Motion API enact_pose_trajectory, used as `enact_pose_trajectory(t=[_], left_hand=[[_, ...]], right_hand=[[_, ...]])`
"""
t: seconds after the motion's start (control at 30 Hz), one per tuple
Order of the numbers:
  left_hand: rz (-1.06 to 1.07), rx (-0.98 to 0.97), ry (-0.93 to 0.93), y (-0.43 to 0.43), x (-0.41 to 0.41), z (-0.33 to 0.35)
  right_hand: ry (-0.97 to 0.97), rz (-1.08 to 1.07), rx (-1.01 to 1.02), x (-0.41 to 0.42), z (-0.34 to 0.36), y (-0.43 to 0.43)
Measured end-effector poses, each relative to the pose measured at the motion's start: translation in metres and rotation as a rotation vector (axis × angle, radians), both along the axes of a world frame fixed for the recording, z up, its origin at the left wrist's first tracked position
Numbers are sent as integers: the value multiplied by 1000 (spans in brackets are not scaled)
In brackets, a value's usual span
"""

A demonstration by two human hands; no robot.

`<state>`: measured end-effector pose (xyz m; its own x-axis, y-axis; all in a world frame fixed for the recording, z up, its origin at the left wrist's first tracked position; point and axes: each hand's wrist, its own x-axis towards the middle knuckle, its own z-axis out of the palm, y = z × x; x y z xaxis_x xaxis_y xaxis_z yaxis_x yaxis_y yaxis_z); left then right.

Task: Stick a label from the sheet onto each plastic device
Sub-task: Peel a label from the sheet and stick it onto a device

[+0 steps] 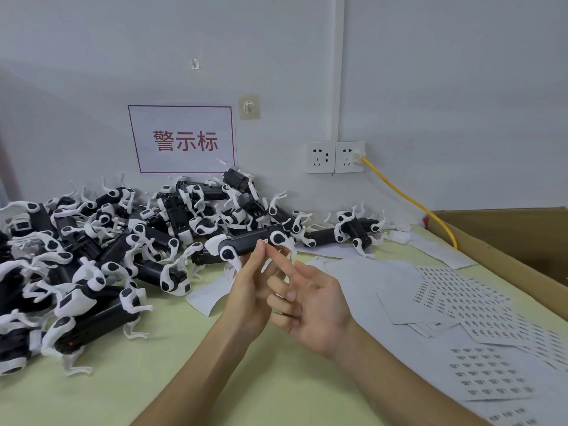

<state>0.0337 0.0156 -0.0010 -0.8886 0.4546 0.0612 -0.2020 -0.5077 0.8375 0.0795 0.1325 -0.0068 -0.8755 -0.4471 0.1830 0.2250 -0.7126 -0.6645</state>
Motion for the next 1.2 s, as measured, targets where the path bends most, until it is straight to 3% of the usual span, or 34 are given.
enact_pose_trajectory(t=[0.73,1.2], left_hand=[[31,42,-34,-1,-4,-1],[541,3,-124,7,-2,-1]], right_hand=[[-38,-11,-7,0,-2,-2],[-50,3,22,0,-2,-5]])
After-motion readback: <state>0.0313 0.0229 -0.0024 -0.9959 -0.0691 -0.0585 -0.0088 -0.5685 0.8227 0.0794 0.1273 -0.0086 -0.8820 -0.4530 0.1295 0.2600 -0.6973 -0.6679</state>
